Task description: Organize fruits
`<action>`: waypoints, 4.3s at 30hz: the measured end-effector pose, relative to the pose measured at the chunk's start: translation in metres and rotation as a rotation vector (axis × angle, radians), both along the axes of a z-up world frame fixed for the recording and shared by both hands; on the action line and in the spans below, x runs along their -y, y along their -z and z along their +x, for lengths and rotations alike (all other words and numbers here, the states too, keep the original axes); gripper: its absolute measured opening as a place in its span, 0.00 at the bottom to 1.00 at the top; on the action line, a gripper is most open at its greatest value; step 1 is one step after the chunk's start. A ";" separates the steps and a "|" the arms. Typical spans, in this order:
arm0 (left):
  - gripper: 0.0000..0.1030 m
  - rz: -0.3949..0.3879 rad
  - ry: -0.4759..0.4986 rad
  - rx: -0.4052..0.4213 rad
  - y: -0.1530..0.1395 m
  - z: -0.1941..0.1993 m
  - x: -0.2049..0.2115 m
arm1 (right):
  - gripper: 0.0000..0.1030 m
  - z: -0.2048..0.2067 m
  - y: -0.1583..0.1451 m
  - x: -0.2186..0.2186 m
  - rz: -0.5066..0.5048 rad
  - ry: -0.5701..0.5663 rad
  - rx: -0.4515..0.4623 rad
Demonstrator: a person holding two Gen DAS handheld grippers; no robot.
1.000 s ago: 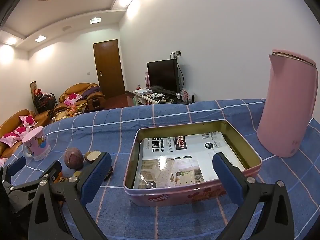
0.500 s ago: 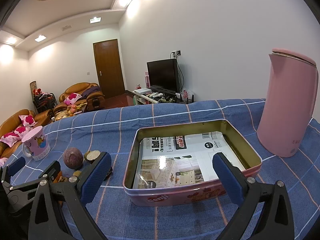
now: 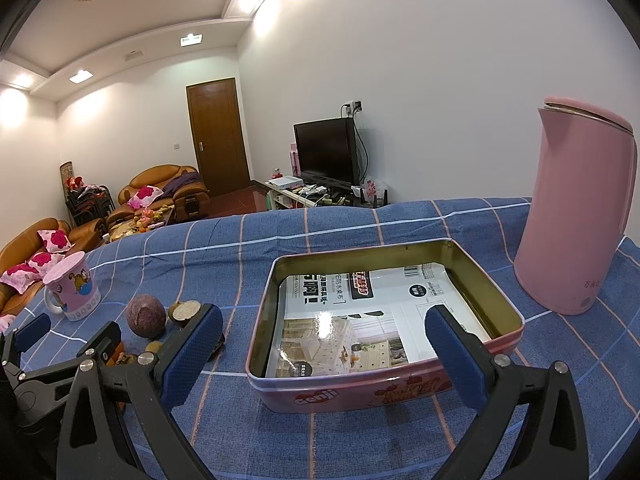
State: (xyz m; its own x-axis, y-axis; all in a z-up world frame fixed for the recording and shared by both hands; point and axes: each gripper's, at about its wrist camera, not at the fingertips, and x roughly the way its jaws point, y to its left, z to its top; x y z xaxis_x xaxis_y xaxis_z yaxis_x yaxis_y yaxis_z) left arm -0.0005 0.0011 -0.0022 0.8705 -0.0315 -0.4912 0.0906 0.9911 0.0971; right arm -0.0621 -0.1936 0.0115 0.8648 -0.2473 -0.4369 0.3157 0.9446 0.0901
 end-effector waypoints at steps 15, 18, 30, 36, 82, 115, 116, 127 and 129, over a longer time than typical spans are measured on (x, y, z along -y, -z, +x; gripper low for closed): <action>1.00 0.000 0.000 0.001 0.000 0.000 0.000 | 0.99 0.000 0.000 0.000 0.001 0.000 -0.001; 1.00 0.000 0.000 0.001 0.000 0.000 0.000 | 0.99 0.000 0.000 0.000 0.000 0.000 -0.001; 1.00 0.000 0.001 0.000 -0.001 0.000 0.000 | 0.99 0.001 0.000 0.000 0.000 0.000 -0.001; 1.00 0.000 0.001 0.000 -0.001 0.000 0.000 | 0.99 0.000 0.000 0.000 0.001 -0.001 -0.001; 1.00 0.002 -0.160 -0.173 -0.005 0.044 -0.121 | 0.70 0.065 0.050 -0.161 0.119 -0.618 -0.375; 0.40 0.120 0.393 -0.345 0.034 0.031 -0.067 | 0.48 0.027 0.034 -0.058 0.169 -0.504 -0.310; 0.40 0.115 0.393 -0.345 0.034 0.030 -0.068 | 0.48 0.028 0.035 -0.059 0.170 -0.502 -0.309; 0.40 -0.060 0.284 -0.195 0.009 0.023 -0.088 | 0.48 0.019 0.011 -0.028 0.174 -0.415 -0.178; 0.40 -0.097 0.268 -0.143 -0.002 0.016 -0.086 | 0.48 0.017 0.007 -0.018 0.172 -0.398 -0.156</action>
State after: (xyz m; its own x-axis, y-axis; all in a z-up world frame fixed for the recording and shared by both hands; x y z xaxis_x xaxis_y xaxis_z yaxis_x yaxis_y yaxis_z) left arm 0.0160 0.0869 0.0000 0.7475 -0.3030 -0.5912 0.3555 0.9342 -0.0293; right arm -0.0452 -0.1756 0.0049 0.7986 0.1786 -0.5748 -0.0469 0.9705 0.2365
